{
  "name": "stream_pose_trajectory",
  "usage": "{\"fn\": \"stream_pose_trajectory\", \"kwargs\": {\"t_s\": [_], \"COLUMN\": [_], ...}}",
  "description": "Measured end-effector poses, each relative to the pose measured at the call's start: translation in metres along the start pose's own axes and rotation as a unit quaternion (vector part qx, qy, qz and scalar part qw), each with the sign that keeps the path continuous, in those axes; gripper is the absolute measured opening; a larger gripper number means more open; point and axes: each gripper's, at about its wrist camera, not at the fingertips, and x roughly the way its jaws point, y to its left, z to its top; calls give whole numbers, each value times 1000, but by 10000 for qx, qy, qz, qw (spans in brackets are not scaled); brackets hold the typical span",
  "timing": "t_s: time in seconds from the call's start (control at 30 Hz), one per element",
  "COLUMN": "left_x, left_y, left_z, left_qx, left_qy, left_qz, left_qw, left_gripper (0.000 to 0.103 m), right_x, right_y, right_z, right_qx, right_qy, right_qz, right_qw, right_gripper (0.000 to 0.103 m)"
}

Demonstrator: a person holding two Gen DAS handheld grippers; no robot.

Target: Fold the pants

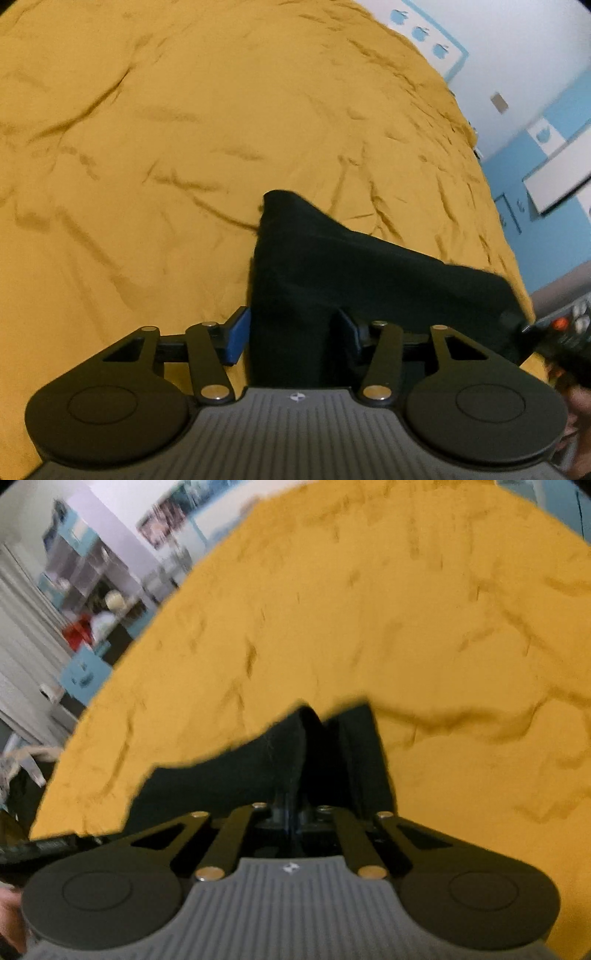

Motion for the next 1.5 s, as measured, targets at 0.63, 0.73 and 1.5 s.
{"fn": "stream_pose_trajectory", "kwargs": {"t_s": [0.63, 0.73, 1.5], "left_x": [-29, -39, -16], "left_y": [-8, -21, -11], "left_z": [-22, -44, -7], "left_qx": [726, 1161, 832], "left_qy": [-215, -293, -144], "left_qz": [286, 235, 186], "left_qw": [9967, 9925, 9963], "left_gripper": [65, 65, 72], "right_x": [-23, -27, 46], "right_y": [3, 22, 19], "right_z": [-22, -37, 26], "right_qx": [-888, -1276, -1472], "right_qy": [-176, -159, 356], "right_qz": [-812, -423, -243], "right_qw": [9926, 9908, 9882], "right_gripper": [44, 45, 53]}}
